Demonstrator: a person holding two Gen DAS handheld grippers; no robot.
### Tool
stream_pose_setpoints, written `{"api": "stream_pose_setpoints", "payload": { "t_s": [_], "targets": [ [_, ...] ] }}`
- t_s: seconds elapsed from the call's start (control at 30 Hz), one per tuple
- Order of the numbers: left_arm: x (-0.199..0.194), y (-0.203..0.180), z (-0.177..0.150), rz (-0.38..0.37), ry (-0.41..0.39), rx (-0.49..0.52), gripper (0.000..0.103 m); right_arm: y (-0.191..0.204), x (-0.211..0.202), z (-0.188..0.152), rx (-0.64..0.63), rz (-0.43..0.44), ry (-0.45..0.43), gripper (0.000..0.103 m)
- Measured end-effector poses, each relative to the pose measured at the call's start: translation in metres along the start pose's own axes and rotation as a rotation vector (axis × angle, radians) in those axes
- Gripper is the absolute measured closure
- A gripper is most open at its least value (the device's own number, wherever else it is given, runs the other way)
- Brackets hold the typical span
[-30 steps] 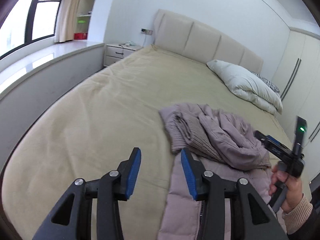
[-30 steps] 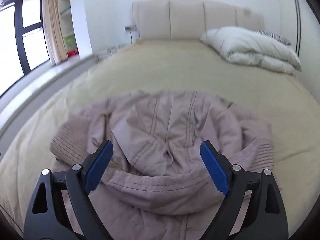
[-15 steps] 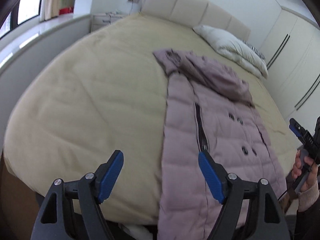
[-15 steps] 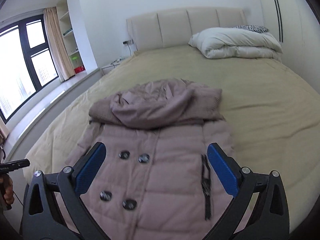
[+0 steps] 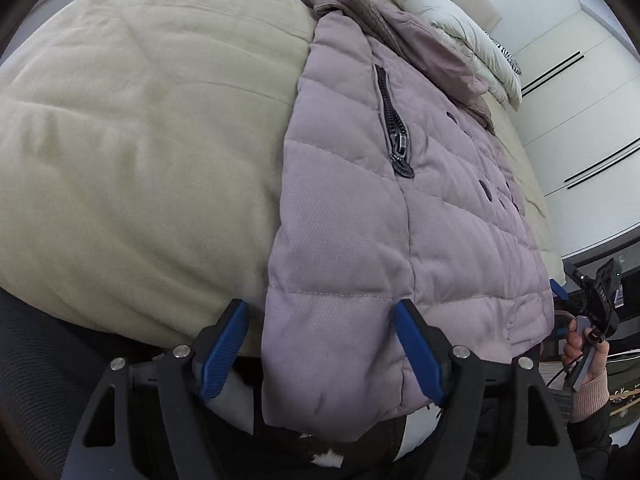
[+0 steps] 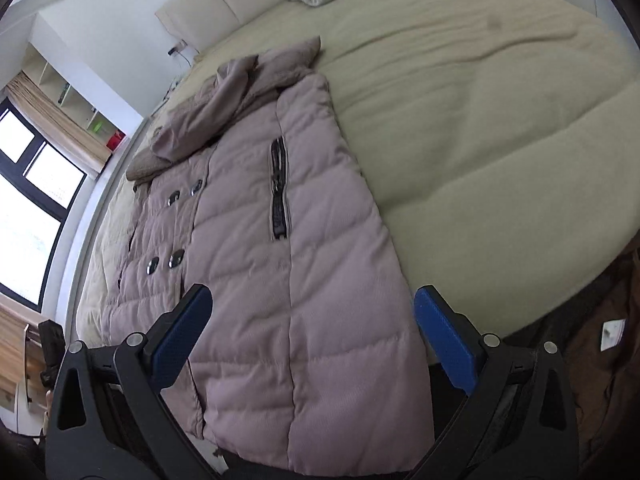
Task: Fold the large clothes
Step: 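Move both grippers to the coat hem and grasp it, then lift the hem with both grippers and fold it over the coat body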
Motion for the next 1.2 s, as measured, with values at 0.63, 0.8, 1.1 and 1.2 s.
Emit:
{"api": "stream_pose_setpoints", "payload": {
  "t_s": [0.63,0.8,1.1,1.2],
  "targets": [
    [0.012,-0.013,-0.01,-0.106,0.123,0.047,0.062,-0.04,-0.005,-0.026,0.099,0.102,0.289,0.063],
    [0.01,-0.018,-0.01,-0.101,0.114,0.047,0.091,-0.034,0.003,-0.03,0.079,0.084,0.303,0.079],
    [-0.017,-0.039,-0.017,-0.038,0.125,0.199,0.097,0.005,-0.014,-0.042,-0.098,-0.061,0.228,0.097],
    [-0.028,-0.041,-0.032,-0.031,0.165,0.22,0.097,0.007,-0.03,-0.053,-0.106,-0.049,0.242,0.097]
  ]
}}
Point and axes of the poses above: each gripper's, at about its wrist camera, not at the fingertips, and x roughly the way its jaws point, y to its left, z to its top, the point moved 6 cm from there along x, roughly the way its jaws point, and after that the axes turned 9 degrees about x, right-handed, at the moved point
